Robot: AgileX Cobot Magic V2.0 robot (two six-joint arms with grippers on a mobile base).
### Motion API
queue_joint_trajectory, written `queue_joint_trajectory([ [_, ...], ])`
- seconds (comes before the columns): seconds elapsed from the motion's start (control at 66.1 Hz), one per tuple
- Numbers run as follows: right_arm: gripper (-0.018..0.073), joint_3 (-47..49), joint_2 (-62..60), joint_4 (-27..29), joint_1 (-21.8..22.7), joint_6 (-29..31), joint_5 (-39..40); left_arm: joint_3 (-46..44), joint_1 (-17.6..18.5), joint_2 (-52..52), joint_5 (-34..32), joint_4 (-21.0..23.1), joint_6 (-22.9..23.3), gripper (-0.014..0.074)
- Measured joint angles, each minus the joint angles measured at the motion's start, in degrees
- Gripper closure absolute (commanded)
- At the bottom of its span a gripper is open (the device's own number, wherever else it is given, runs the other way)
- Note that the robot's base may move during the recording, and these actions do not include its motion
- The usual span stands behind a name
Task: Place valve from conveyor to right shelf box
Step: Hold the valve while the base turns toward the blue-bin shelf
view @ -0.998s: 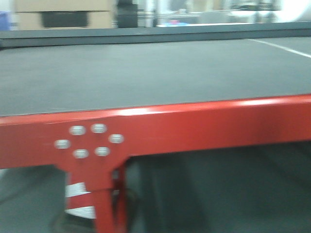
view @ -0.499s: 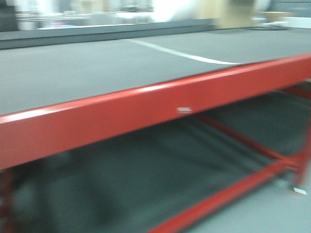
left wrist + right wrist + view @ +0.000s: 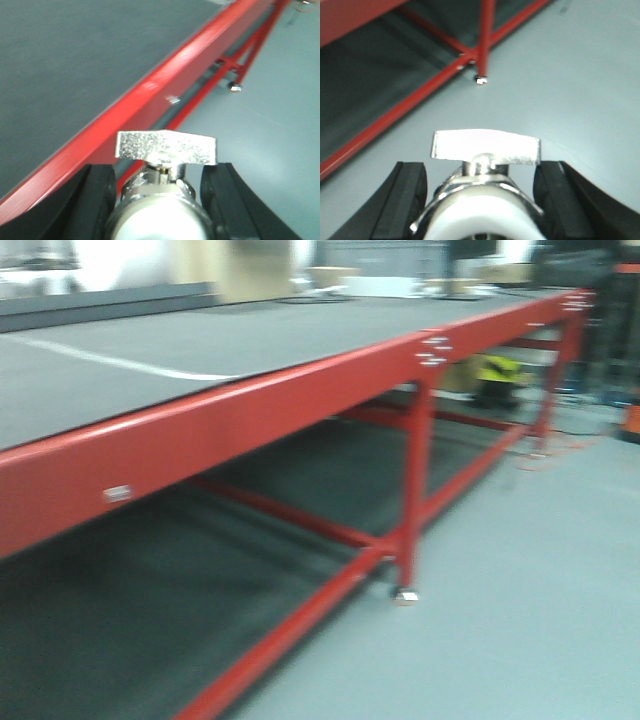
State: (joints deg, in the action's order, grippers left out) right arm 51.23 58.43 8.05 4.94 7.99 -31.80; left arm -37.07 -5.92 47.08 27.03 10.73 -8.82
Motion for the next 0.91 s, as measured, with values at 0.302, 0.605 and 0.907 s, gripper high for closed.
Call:
queue_joint_trajectory([
  [0.302,0.0721,0.00,0.00,0.00,0.00,0.00,0.00,0.00,0.00,0.00,0.00,0.00,0.00,0.0708],
  [0.605,0.0721,0.00,0.00,0.00,0.00,0.00,0.00,0.00,0.00,0.00,0.00,0.00,0.00,0.0708],
  [0.907,0.0721,0.00,0.00,0.00,0.00,0.00,0.00,0.00,0.00,0.00,0.00,0.00,0.00,0.0708],
])
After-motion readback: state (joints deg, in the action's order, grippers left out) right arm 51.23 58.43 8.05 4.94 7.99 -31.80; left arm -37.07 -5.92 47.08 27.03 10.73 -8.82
